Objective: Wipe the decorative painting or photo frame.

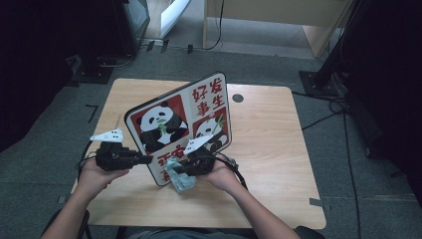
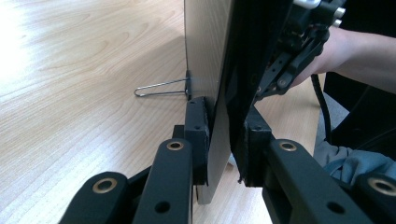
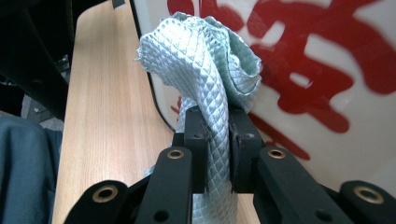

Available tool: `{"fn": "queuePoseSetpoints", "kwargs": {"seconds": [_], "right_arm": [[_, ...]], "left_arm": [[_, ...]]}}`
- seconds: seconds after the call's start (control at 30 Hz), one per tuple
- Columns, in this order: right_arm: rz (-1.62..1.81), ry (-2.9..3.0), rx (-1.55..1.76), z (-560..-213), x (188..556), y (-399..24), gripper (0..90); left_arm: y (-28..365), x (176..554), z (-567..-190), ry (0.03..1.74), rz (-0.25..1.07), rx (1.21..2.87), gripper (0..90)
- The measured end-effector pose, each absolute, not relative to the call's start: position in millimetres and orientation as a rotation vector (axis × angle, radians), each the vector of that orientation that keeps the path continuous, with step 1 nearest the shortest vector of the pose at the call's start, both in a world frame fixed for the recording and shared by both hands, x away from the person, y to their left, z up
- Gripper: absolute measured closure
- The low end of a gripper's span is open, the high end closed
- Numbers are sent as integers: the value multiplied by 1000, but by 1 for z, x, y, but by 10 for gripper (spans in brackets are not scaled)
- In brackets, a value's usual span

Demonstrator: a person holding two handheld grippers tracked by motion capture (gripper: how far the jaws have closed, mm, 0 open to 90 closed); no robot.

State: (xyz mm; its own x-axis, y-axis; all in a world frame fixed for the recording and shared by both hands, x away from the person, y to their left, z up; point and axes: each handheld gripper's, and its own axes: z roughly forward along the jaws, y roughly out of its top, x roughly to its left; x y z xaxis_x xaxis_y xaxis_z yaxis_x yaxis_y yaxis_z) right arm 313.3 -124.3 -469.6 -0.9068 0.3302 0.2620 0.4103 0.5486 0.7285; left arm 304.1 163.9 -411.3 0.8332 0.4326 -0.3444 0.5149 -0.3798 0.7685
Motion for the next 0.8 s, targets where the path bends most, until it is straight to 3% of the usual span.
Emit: {"fn": "queuePoseSetpoints", "kwargs": {"seconds": [0.4,0.8], "right_arm": [[-1207,-2681,-673,-481,312,-122,804],[-1184,-2668,-693,-463,314,-121,817]], "left_arm": [[163,307,-410,681,-110,2040,774],[163,308,-410,672,-102,2017,737]]}}
